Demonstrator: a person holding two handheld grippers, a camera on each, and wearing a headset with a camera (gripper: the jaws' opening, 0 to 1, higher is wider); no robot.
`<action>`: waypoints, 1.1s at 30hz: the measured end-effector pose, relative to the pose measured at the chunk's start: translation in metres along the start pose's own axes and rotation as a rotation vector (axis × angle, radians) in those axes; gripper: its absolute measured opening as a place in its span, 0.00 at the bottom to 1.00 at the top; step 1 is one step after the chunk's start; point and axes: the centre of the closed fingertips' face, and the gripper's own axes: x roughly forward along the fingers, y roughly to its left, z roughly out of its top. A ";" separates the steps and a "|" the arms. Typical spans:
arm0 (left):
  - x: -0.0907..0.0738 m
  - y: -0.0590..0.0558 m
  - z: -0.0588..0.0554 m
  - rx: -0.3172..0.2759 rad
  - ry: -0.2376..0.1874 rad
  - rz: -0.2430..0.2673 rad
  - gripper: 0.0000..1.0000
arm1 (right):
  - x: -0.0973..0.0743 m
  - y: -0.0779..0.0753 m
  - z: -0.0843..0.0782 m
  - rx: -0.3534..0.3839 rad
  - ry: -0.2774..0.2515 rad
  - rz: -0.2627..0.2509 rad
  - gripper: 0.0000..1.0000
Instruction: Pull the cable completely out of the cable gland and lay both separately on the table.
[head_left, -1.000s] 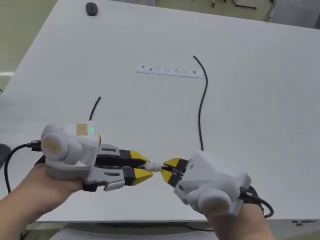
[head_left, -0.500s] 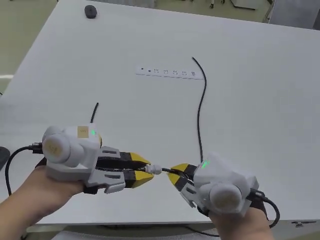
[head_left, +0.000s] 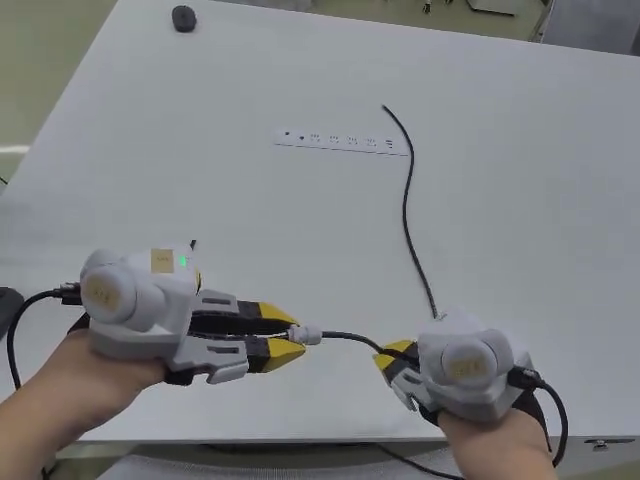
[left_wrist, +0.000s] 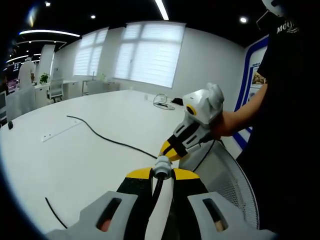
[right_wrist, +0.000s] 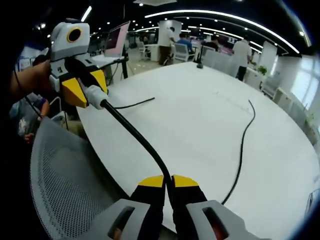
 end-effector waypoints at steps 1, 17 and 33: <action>0.001 -0.001 -0.001 -0.002 0.003 -0.001 0.15 | 0.001 -0.001 -0.004 0.009 0.013 -0.004 0.00; -0.003 0.004 -0.002 -0.015 0.003 0.007 0.15 | -0.017 0.008 0.006 0.064 -0.050 0.044 0.06; 0.001 0.000 -0.001 -0.007 0.011 -0.008 0.15 | -0.027 0.068 0.074 -0.417 -0.118 0.077 0.12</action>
